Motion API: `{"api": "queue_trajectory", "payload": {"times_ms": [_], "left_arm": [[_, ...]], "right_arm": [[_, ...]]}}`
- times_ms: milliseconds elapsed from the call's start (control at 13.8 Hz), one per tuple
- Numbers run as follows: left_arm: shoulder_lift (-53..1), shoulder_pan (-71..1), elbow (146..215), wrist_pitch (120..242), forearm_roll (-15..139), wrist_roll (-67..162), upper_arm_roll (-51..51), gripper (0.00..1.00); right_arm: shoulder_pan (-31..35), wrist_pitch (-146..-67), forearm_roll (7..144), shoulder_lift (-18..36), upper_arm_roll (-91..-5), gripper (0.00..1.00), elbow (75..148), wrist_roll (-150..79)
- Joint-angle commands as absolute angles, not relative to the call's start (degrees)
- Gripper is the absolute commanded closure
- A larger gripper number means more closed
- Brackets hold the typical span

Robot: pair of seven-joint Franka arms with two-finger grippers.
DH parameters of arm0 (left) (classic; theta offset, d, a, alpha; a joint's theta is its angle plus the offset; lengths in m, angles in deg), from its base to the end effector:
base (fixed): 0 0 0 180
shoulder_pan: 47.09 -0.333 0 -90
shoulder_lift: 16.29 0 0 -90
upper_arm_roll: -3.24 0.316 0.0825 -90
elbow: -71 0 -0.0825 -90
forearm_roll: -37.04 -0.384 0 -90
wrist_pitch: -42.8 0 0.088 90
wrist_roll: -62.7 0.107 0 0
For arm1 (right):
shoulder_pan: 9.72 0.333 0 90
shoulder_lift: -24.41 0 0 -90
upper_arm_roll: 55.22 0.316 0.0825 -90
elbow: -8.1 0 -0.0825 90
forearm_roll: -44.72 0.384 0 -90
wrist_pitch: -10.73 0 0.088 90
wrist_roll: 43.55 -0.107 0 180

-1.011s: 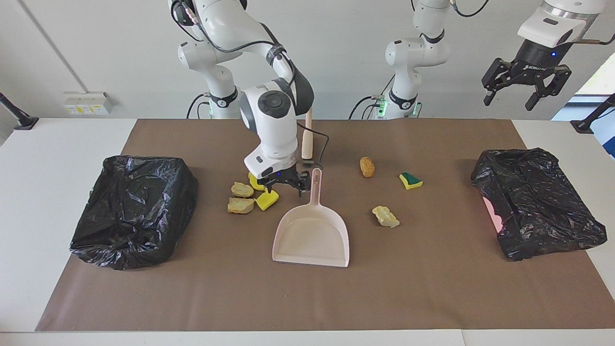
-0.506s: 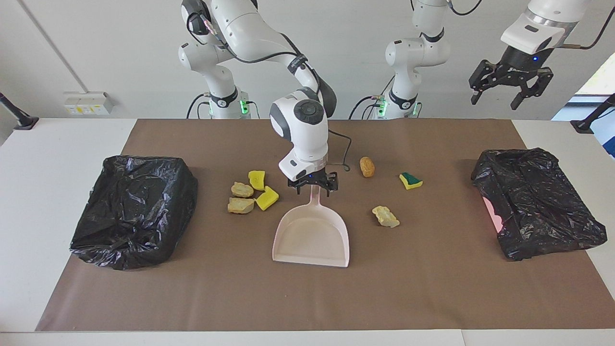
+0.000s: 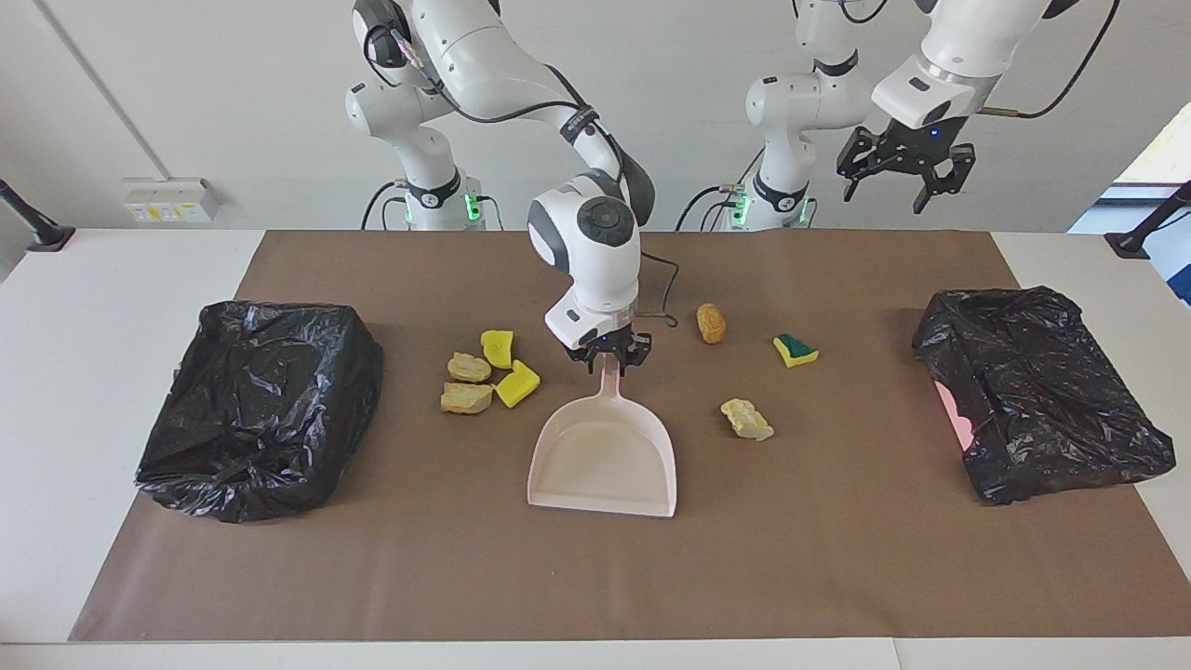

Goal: Sweep and dump trash in bin
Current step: 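Reach the right gripper to the beige dustpan handle and grasp it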

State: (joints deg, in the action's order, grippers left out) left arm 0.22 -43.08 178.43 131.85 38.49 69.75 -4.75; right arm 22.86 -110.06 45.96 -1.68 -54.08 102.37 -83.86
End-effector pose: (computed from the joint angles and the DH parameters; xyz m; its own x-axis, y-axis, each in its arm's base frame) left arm 0.4474 -0.1070 0.6244 0.9467 -0.3199 -0.0367 -0.3205 -0.9472 -0.0098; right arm 0.5616 0.3742 0.3514 0.9918 -0.1276 -0.0121 -0.1278 -0.9915 -0.0257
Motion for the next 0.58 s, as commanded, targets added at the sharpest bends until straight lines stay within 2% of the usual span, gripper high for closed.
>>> {"api": "queue_trajectory", "payload": {"times_ms": [0, 144, 506], "left_arm": [[5.51, -39.72, 186.91, 135.43, 38.53, 66.66, -4.23, 0.0], [5.34, -36.74, 189.63, 136.57, 40.28, 62.64, -4.32, 0.0], [5.34, -23.83, 199.04, 148.41, 43.43, 48.83, -4.32, 0.0]], "right_arm": [[21.23, -107.67, 46.75, -0.99, -53.64, 1.0, 102.23, -81.35], [19.21, -104.42, 47.53, -0.47, -53.55, 1.0, 99.95, -70.78], [12.27, -97.65, 49.55, 8.04, -53.72, 1.0, 100.47, -42.29]]}}
